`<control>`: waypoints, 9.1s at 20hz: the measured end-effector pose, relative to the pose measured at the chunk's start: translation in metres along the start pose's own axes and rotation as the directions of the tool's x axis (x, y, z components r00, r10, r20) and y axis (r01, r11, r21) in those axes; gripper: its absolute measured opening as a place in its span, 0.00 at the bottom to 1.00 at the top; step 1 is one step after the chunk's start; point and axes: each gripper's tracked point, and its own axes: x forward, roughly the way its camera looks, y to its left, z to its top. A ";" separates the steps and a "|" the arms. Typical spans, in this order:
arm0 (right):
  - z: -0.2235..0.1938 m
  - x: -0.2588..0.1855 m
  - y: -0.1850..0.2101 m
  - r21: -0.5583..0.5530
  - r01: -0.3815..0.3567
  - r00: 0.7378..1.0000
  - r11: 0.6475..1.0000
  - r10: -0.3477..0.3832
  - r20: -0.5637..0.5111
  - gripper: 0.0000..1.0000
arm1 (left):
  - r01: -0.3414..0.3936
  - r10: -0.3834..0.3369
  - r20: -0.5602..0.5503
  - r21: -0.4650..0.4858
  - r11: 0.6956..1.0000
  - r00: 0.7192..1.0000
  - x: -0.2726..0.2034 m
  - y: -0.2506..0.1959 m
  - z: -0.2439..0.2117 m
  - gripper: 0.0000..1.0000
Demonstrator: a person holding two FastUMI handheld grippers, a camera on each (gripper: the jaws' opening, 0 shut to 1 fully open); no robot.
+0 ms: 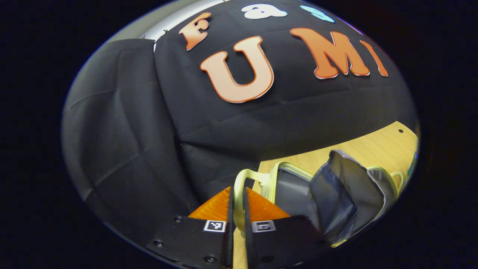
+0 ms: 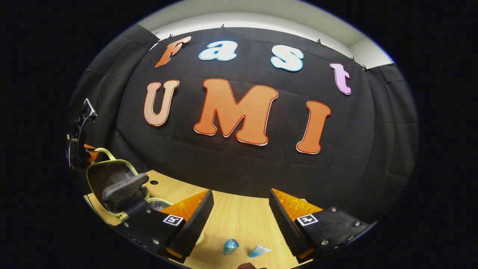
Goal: First open the suitcase, pack the skin care products into it, and then close the suitcase.
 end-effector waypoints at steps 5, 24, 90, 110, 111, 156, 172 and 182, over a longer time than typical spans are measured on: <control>-0.005 -0.001 0.001 -0.019 0.021 0.999 1.000 -0.022 -0.031 0.94 | -0.027 0.021 -0.115 -0.044 0.999 0.993 0.036 0.012 -0.058 0.09; -0.043 -0.007 -0.079 -0.009 -0.072 0.997 0.997 0.072 -0.039 0.95 | 0.165 -0.145 0.192 -0.092 0.982 0.971 -0.104 -0.188 0.092 0.98; -0.216 0.007 -0.034 0.233 -0.382 0.831 0.894 0.443 -0.337 0.33 | 0.443 -0.433 0.122 -0.079 0.893 0.893 -0.227 -0.388 0.079 0.42; -0.113 0.005 0.095 0.238 -0.414 0.848 0.879 0.467 -0.252 0.33 | 0.529 -0.532 0.022 -0.146 0.836 0.846 -0.128 -0.290 0.035 0.42; -0.115 0.005 0.104 0.242 -0.412 0.846 0.878 0.467 -0.255 0.33 | 0.545 -0.551 0.006 -0.160 0.823 0.835 -0.117 -0.294 0.030 0.41; -0.233 0.016 0.247 0.433 -0.353 0.578 0.829 0.557 -0.596 0.33 | 0.365 -0.435 -0.193 -0.314 0.876 0.879 -0.056 -0.172 -0.021 0.91; -0.245 0.038 0.244 0.404 -0.243 0.578 0.882 0.466 -0.670 0.40 | -0.075 -0.146 -0.309 -0.604 0.794 0.940 0.015 0.048 -0.117 0.99; -0.165 0.041 0.163 0.279 -0.206 0.805 0.938 0.324 -0.496 0.82 | -0.121 -0.331 -0.372 -0.802 0.585 0.867 0.054 0.050 -0.191 0.83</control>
